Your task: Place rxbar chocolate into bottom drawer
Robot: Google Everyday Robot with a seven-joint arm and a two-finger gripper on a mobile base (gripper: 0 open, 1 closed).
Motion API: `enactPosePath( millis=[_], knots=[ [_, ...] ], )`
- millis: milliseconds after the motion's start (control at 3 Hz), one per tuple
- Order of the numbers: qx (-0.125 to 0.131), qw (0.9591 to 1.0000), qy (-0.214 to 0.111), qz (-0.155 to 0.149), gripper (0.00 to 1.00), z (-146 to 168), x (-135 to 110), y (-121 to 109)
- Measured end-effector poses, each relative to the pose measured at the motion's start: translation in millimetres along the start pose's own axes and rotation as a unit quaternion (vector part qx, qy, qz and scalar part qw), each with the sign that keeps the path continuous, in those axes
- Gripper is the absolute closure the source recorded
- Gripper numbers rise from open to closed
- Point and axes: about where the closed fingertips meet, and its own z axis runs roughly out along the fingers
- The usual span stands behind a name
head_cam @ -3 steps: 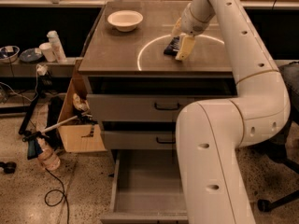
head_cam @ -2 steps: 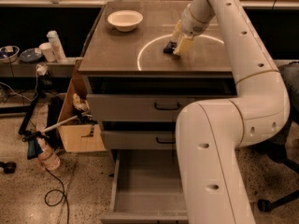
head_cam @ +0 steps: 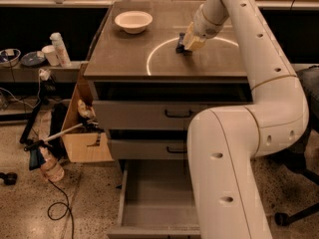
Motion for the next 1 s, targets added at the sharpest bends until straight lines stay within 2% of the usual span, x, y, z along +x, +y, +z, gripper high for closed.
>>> enactPosePath(
  millis=[667,1000],
  knots=[
    [0.004,1.0,-0.004,0.003,1.0,-1,-2,-2],
    [0.025,0.9992,-0.028,-0.012,1.0,-27,-3,-5]
  ],
)
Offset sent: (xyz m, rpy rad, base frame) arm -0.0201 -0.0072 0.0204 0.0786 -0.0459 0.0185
